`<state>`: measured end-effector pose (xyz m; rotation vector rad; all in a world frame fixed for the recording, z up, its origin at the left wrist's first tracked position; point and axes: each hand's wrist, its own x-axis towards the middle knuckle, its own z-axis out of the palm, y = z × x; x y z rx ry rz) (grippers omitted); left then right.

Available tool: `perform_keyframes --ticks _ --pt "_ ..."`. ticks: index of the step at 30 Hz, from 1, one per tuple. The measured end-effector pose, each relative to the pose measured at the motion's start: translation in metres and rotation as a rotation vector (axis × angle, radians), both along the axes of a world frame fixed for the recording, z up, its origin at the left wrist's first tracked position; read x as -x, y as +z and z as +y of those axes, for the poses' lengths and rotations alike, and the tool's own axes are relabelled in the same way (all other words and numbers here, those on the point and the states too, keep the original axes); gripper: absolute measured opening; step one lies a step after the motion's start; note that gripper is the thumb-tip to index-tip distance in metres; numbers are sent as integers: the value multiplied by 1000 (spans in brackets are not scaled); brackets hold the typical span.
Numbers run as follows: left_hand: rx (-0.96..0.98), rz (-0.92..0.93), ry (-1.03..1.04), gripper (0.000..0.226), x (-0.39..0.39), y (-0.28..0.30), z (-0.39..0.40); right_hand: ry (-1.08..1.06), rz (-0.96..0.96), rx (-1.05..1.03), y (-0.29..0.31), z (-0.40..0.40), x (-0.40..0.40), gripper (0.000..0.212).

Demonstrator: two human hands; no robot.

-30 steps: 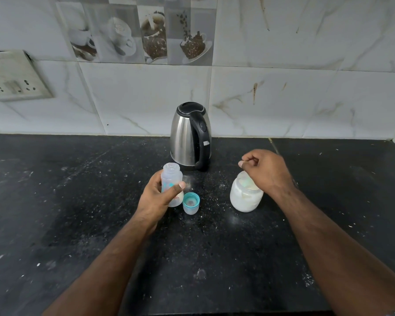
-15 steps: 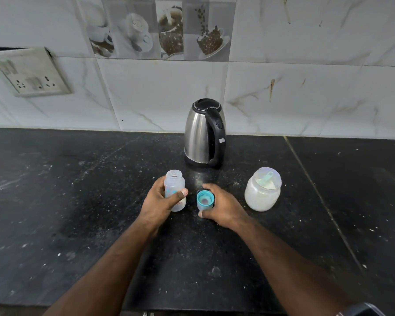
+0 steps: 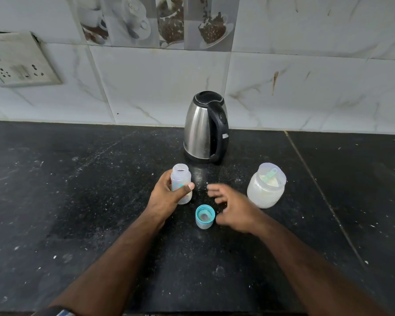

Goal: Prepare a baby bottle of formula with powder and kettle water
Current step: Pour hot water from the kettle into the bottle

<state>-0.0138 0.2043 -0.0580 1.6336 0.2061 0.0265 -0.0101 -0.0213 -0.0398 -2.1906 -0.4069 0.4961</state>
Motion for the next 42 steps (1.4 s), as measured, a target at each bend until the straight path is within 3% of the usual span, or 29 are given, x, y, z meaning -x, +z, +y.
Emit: perform_keyframes --ticks 3,5,9,11,16,20,28,42 --pt "-9 7 10 60 -8 1 -1 -363 -168 -293 28 0 -27 44" --pt "-21 5 24 48 -13 0 -1 -554 -224 -389 48 5 -55 29" --pt "-52 10 20 50 -22 3 -3 -776 -233 -462 65 26 -106 31" --pt "-53 15 21 53 -26 2 -3 -826 -168 -494 63 38 -119 48" --pt "-58 31 28 62 -33 -1 -3 -839 11 -654 56 59 -136 75" --pt "-64 36 37 65 -35 -2 0 -908 -27 -754 54 74 -142 74" --pt "-48 22 62 61 -35 3 13 -1020 -95 -734 57 78 -153 75" --pt "-60 -29 150 53 -25 21 47 -731 -196 -781 108 25 -144 68"
